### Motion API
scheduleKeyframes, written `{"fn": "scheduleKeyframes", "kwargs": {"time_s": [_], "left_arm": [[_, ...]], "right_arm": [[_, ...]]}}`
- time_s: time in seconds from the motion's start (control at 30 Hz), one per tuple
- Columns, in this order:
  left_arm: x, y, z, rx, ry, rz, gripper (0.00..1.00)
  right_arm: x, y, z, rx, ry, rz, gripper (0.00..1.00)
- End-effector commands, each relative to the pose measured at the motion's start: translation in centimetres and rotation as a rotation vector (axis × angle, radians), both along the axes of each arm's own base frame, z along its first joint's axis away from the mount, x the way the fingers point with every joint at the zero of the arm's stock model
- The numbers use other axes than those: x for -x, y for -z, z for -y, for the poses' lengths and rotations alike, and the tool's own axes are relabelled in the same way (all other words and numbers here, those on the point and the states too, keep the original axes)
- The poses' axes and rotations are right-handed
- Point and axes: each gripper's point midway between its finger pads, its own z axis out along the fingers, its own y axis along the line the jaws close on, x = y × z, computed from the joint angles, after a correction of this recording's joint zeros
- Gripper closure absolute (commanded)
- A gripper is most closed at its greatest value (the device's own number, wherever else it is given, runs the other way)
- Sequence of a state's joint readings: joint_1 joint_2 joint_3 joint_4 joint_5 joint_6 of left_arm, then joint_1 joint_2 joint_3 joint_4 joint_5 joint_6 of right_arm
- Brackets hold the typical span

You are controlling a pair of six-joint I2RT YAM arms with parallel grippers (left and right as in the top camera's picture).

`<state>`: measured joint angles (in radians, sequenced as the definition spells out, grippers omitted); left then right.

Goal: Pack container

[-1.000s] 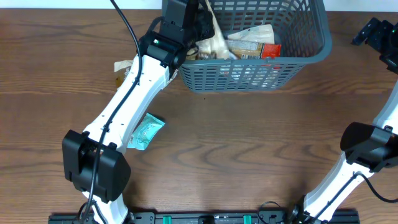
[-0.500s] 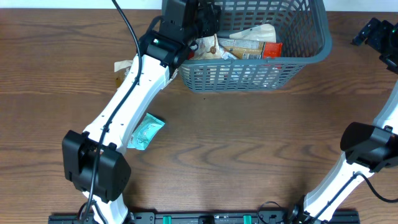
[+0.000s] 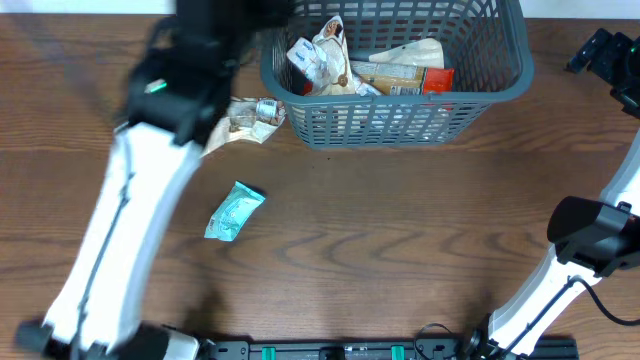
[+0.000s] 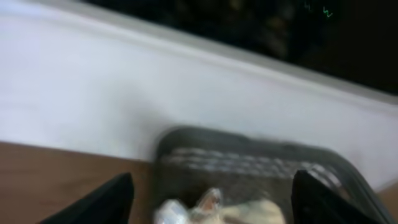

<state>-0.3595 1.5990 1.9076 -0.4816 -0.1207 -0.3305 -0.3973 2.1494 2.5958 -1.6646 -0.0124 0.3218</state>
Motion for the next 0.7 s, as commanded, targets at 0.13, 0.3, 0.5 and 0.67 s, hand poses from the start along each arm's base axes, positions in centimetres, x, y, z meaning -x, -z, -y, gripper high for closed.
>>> {"fn": "scheduleKeyframes", "kwargs": {"time_s": [0.13, 0.3, 0.5, 0.67], "left_arm": [[6.6, 0.4, -6.7, -0.104, -0.144, -0.145, 0.3], [9.4, 3.3, -8.1, -0.169, -0.166, -0.292, 0.3], [9.2, 6.8, -12.0, 0.078, -0.464, -0.398, 0.28], [7.5, 11.3, -14.6, 0.366, -0.728, -0.48, 0.15]], "right_arm": [[0.1, -0.3, -0.5, -0.005, -0.009, 0.004, 0.01], [0.1, -0.3, -0.5, -0.005, -0.009, 0.004, 0.01], [0.1, -0.3, -0.5, -0.005, -0.009, 0.004, 0.01], [0.1, -0.3, -0.5, -0.005, -0.009, 0.004, 0.01]]}}
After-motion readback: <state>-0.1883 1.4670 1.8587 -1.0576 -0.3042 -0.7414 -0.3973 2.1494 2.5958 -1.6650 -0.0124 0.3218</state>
